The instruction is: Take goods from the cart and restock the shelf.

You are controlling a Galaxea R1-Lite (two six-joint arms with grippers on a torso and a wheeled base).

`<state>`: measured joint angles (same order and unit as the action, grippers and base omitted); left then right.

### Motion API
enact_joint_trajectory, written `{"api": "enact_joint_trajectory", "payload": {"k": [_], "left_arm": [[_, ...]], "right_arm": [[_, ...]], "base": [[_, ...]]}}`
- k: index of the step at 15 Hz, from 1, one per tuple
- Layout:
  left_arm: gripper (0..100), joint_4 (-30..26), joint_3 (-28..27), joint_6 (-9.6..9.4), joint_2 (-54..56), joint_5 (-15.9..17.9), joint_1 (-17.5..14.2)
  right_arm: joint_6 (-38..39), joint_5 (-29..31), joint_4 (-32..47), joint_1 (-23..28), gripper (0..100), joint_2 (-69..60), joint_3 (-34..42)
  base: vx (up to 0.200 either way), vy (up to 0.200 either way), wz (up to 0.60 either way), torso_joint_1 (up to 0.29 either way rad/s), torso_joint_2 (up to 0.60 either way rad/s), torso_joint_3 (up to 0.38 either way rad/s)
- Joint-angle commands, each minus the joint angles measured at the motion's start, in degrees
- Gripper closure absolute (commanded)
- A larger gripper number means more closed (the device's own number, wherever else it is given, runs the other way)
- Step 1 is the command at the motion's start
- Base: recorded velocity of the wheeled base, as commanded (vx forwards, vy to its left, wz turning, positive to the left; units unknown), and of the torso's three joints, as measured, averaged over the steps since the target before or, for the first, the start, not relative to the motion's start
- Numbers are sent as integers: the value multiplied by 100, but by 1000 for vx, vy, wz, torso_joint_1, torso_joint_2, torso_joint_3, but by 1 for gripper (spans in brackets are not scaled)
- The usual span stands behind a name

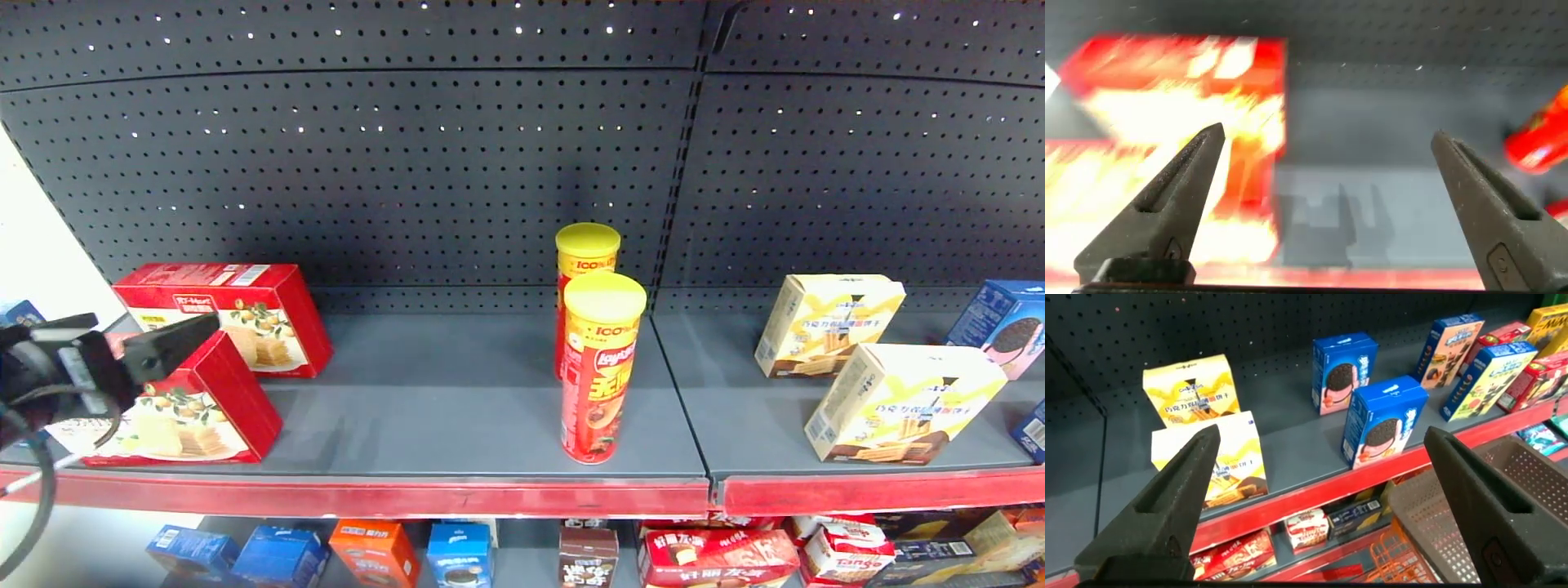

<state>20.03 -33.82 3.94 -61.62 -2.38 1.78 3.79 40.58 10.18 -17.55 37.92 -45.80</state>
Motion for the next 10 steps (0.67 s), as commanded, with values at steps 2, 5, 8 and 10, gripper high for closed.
{"api": "enact_joint_trajectory", "payload": {"k": [2, 5, 8, 10], "left_arm": [[0, -69, 1123, -33, 1812, 326, -811], [0, -78, 1852, -33, 2866, 580, -951], [0, -579, 2564, -279, 3930, 607, -969], [0, -1282, 2679, -490, 4572, 704, -978]], "right_arm": [[-36, 11, 28, -2, 0, 66, -140], [-63, 11, 221, -2, 0, 321, -439], [-309, 11, 230, -2, 0, 400, -720], [-581, 2, 221, -29, 0, 409, -852]], "base": [[0, 0, 0, 0, 0, 0], [0, 0, 0, 0, 0, 0], [0, 0, 0, 0, 0, 0], [0, 0, 0, 0, 0, 0]]}}
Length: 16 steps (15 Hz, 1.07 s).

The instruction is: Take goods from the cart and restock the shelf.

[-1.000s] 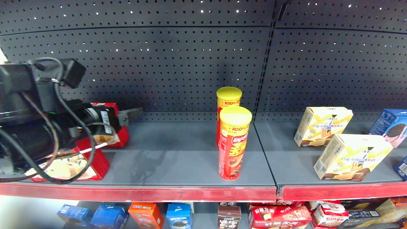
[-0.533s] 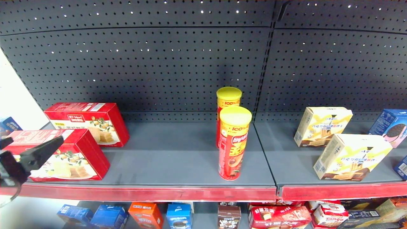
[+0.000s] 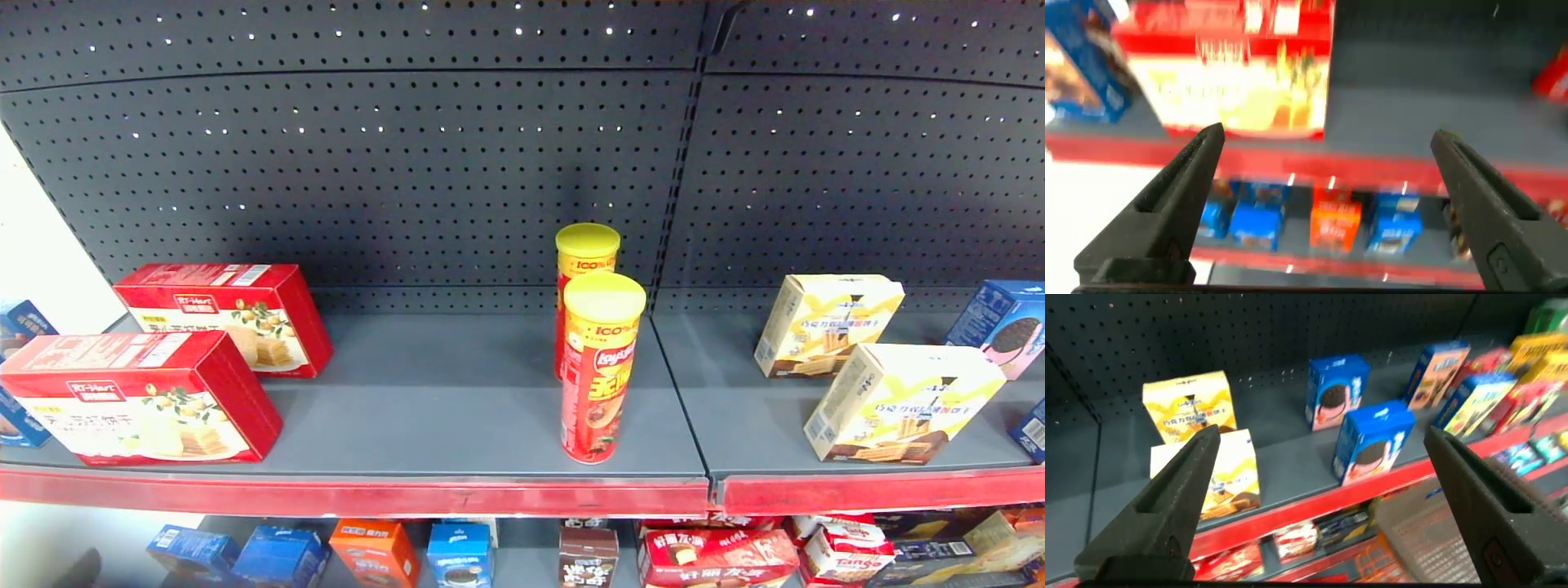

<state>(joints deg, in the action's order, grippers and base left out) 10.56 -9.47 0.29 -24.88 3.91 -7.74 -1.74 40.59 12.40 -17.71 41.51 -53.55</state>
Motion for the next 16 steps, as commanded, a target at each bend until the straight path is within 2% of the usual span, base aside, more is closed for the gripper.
{"api": "enact_joint_trajectory", "payload": {"k": [1, 4, 5, 8, 11, 14, 16], "left_arm": [[0, -361, 235, -135, 976, 215, -26], [0, -238, 209, -144, 994, 716, 80], [0, -194, 218, -152, 994, 786, 203], [0, -247, 306, -214, 1266, 751, 633], [0, -256, 640, -231, 1715, 742, 642], [0, -687, 815, -609, 2268, 663, 642], [0, -722, 938, -513, 2409, 373, 713]], "right_arm": [[-54, 1, -1, -30, 0, 50, -85], [-54, 10, 8, -30, 0, 59, -155], [-81, 1, -9, -30, 0, 121, -147], [-283, -34, -80, -30, 0, 200, -147], [-309, 19, -97, -22, 0, 200, -147], [-441, 36, -124, 22, 0, 182, -252], [-617, 27, -132, 13, 0, 191, -305]], "base": [[0, 0, 0, 0, 0, 0], [0, 0, 0, 0, 0, 0], [0, 0, 0, 0, 0, 0], [0, 0, 0, 0, 0, 0], [0, 0, 0, 0, 0, 0], [0, 0, 0, 0, 0, 0], [0, 0, 0, 0, 0, 0]]}}
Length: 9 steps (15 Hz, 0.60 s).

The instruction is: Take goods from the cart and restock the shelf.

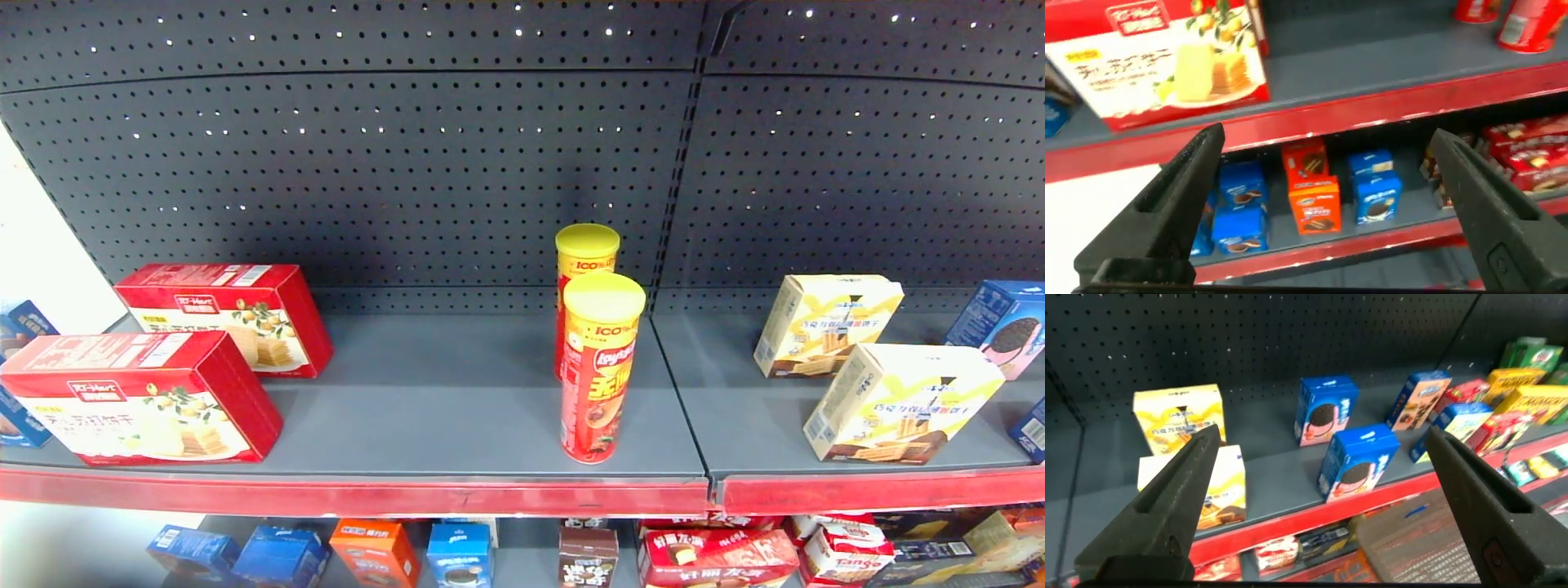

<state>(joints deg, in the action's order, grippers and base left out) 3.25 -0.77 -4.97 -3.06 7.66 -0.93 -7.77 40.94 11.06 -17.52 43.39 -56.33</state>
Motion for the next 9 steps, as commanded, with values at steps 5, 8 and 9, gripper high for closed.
{"api": "enact_joint_trajectory", "payload": {"k": [5, 8, 9], "left_arm": [[0, -185, 77, 506, 288, -1354, 49], [0, -325, 77, 515, 297, -1319, 57], [0, -325, 77, 533, 297, -1319, 57]], "right_arm": [[3, -7, 2, 12, 0, -58, -9], [29, -7, 11, 20, 0, -164, 43], [38, -7, 11, 20, 0, -217, 61]], "base": [[0, 0, 0, 0, 0, 0], [0, 0, 0, 0, 0, 0], [0, 0, 0, 0, 0, 0]]}}
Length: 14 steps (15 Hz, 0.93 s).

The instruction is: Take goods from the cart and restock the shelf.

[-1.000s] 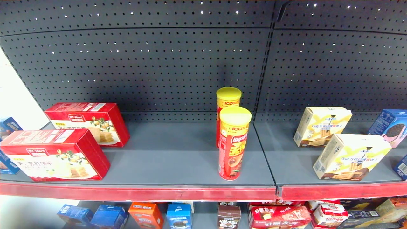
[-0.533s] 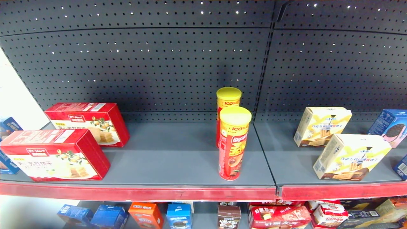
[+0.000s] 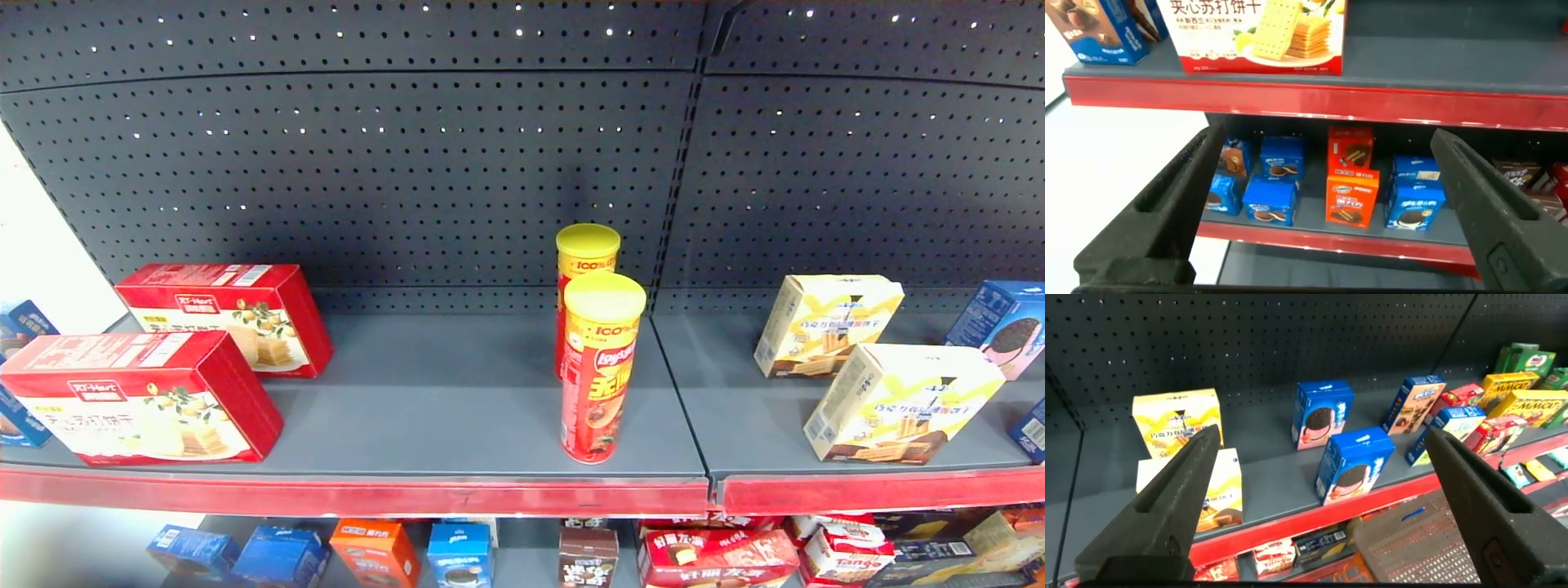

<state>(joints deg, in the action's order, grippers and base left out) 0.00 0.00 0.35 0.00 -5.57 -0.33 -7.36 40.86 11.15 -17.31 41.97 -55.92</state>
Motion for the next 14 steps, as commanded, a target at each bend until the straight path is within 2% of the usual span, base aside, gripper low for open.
{"api": "enact_joint_trajectory", "payload": {"k": [1, 8, 10, 11, 14], "left_arm": [[0, 0, 0, 26, -9, -5, -2], [0, 0, 0, 17, -9, -5, -2], [0, 0, 0, 17, -9, -5, -2], [0, 0, 0, 17, -9, -5, -2], [0, 0, 0, 17, -9, -5, -2]], "right_arm": [[16, 1, 1, 0, 0, -93, 11], [183, 9, 71, 61, 0, -515, 327], [156, 18, 352, 782, 0, -893, 424], [156, -17, 572, 940, 0, -1086, 477], [130, -43, 704, 879, 0, -1622, 819]], "base": [[0, 0, 0, 0, 0, 0], [0, 0, 0, 0, 0, 0], [0, 0, 0, 0, 0, 0], [0, 0, 0, 0, 0, 0], [0, 0, 0, 0, 0, 0]]}}
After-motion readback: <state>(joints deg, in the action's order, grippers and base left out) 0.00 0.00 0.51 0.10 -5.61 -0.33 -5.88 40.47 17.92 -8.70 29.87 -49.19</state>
